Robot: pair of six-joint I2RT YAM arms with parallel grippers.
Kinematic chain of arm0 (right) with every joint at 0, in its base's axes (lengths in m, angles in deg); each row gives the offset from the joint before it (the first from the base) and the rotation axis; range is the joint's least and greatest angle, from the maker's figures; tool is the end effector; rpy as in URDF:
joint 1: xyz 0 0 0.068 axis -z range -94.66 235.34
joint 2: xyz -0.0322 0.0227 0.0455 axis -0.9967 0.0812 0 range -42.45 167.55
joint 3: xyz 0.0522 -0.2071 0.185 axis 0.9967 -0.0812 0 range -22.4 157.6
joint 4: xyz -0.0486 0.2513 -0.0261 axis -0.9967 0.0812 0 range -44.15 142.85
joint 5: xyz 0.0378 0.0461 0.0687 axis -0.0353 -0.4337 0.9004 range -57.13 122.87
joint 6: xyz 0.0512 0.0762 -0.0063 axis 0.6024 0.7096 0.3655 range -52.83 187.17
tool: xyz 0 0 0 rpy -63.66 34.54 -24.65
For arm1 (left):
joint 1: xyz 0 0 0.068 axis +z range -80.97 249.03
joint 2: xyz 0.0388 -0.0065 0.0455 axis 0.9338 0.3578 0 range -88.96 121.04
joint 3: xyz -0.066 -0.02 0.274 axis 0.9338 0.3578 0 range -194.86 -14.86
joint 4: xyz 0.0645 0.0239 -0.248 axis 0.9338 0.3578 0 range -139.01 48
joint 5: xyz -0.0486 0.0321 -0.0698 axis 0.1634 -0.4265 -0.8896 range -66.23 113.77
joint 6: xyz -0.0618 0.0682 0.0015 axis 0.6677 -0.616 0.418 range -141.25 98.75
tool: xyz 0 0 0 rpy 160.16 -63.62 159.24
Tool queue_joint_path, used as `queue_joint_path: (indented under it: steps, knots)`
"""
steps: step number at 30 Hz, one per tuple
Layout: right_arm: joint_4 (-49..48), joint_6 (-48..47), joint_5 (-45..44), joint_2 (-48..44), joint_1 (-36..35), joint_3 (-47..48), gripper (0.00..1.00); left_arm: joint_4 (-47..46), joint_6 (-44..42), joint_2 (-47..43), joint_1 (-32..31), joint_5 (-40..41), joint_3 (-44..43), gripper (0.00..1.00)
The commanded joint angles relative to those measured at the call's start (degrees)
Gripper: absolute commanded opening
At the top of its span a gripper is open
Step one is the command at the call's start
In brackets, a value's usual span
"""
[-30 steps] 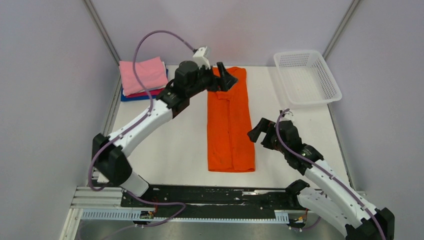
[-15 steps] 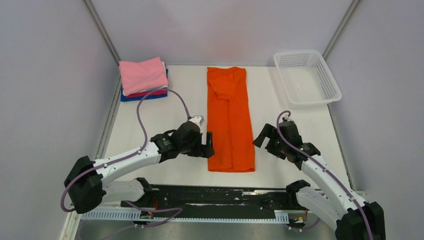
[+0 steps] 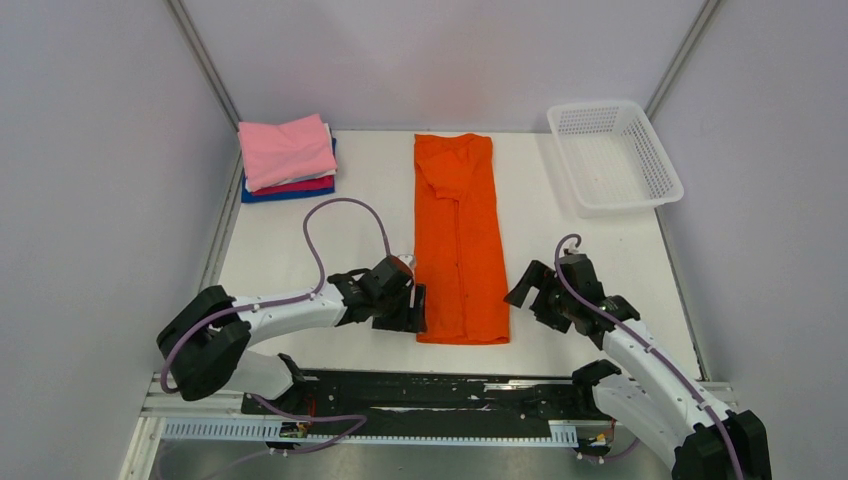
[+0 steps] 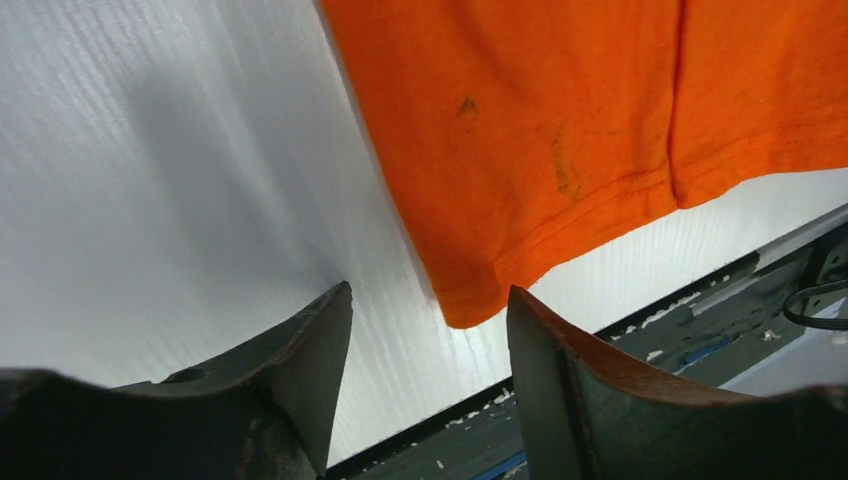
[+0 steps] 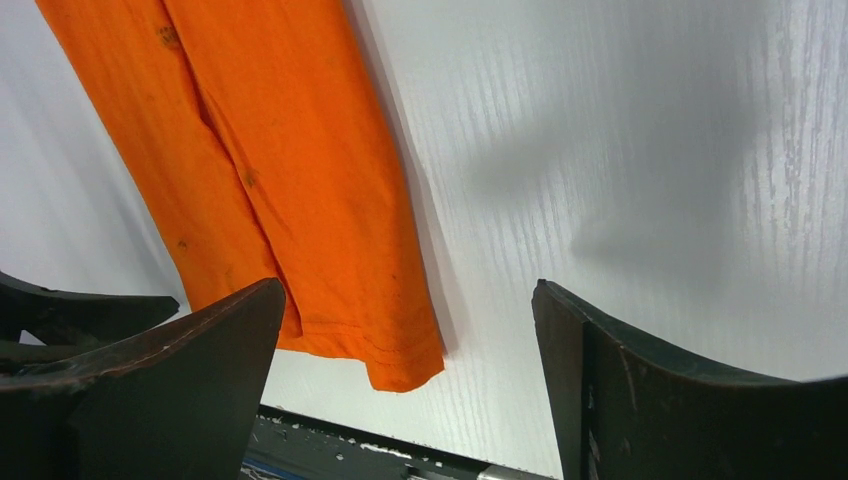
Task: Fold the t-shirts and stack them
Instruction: Grab the bottom of the folded rectangular tshirt with both arms
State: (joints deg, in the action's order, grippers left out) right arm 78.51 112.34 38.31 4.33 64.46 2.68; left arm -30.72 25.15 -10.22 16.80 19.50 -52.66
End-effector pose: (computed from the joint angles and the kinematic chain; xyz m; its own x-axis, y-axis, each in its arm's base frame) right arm 0.1552 0.0676 0.1530 -0.8236 0.4414 -0.3562 0.2520 0.8473 0.4675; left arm 0.1590 -0.2153 0.1355 -0.9506 0.0480 -0.3065 0.1788 0.8923 -0.4146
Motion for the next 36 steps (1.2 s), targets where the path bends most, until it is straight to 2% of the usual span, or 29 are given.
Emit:
queue_joint_path:
  steps: [1,4,7,9,12,15,18,22,25,27,28,33,36]
  knots:
    - [-0.56,1.82,1.16,-0.52,0.29,-0.49,0.90,-1.39,0.21,2.39,-1.21,-2.42,-2.35,0.61]
    - [-0.67,1.90,2.43,-0.08,0.31,-0.62,0.81,0.03,0.36,3.24,-1.83,-2.29,-2.43,0.59]
    - [-0.49,1.52,4.48,0.68,0.30,-0.99,0.67,-0.71,0.18,4.94,-1.93,-2.89,-2.33,0.51]
    - [-0.34,1.33,7.34,1.36,0.31,-1.40,0.63,-1.13,0.04,6.52,-1.94,-3.30,-2.85,0.45]
    - [0.01,1.35,11.11,2.46,0.27,-2.36,0.57,-0.18,0.09,8.79,-1.93,-2.84,-3.85,0.29]
    - [-0.30,2.56,12.51,4.05,0.29,-3.86,0.52,1.05,0.34,9.41,-1.94,-2.15,-4.33,0.19]
    - [-1.17,2.45,13.63,6.18,0.27,-4.55,0.41,2.68,0.62,8.55,-1.93,-1.35,-4.29,0.09]
    - [-3.72,2.14,15.01,8.59,0.31,-5.45,0.33,3.25,1.16,7.18,-1.97,-1.11,-3.33,0.04]
    - [-5.91,2.41,17.03,10.05,0.27,-6.78,0.17,4.20,1.45,6.66,-1.94,-1.25,-3.11,0.00]
    - [-6.23,2.04,19.08,9.81,0.19,-7.41,0.03,4.79,1.88,5.34,-2.00,-1.48,-2.50,0.00]
    - [-6.26,1.84,20.34,9.08,0.08,-7.74,0.00,4.90,1.92,4.74,-2.00,-2.02,-2.26,0.00]
    - [-6.22,2.68,25.91,1.62,-0.99,-9.00,0.00,2.07,0.82,-0.80,-2.09,-8.09,0.59,0.00]
    - [-6.32,3.08,25.42,-1.19,-1.01,-7.96,0.00,-0.07,0.47,-1.32,-2.02,-11.12,0.22,0.00]
